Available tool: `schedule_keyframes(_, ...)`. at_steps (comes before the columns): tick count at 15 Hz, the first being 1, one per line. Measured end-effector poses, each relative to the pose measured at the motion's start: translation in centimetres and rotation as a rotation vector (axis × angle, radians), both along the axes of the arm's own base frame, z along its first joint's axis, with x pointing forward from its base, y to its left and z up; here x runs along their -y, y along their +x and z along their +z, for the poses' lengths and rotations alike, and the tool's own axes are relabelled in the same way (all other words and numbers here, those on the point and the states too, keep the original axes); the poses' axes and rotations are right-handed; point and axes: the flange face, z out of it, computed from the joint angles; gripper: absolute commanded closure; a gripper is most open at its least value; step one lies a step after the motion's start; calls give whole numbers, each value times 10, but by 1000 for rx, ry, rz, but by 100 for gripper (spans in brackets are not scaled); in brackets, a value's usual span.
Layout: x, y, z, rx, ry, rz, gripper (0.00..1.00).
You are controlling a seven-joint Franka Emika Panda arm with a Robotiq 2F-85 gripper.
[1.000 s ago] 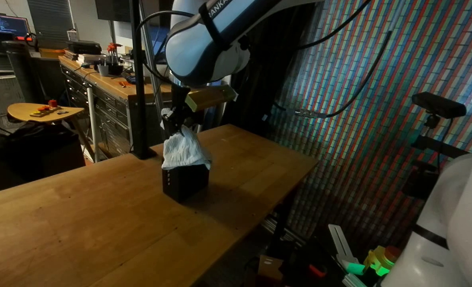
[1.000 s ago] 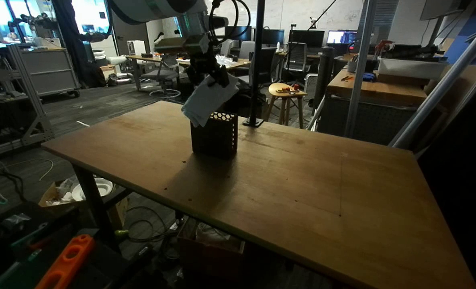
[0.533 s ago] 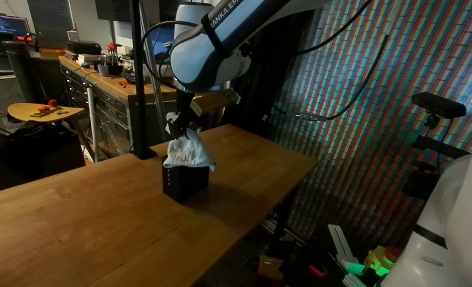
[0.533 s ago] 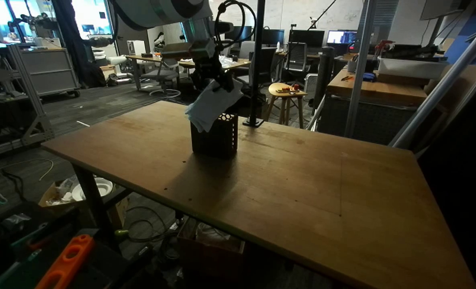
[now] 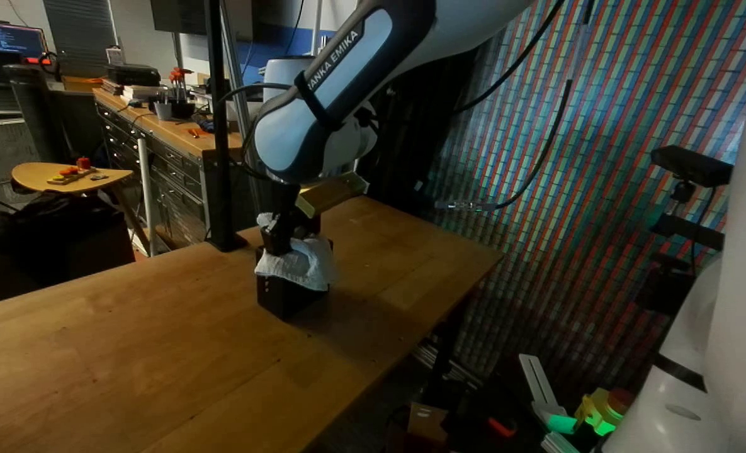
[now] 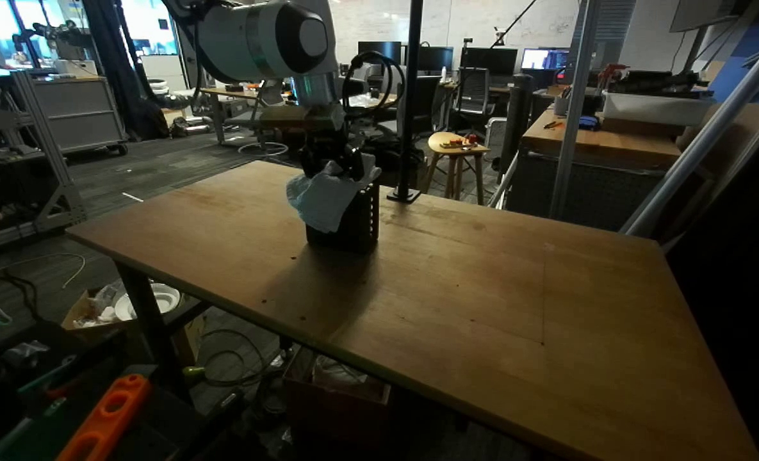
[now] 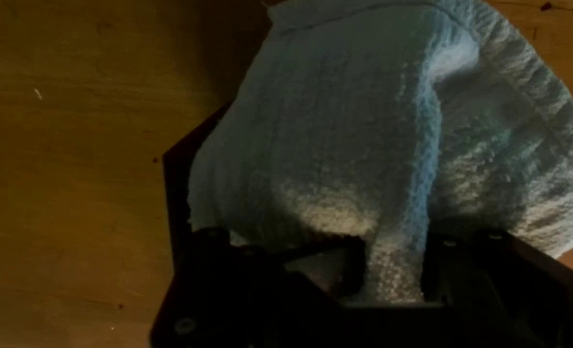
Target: Place the white towel in the basket
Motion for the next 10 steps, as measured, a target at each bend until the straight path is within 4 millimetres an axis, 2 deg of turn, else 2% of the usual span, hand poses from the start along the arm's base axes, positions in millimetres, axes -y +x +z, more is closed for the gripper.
schedule_keyframes(6, -10, 7, -5, -16, 58, 38, 100)
schedule_keyframes(9, -12, 7, -5, -21, 78, 36, 90)
schedule_keyframes(10, -12, 6, -6, -23, 81, 33, 92)
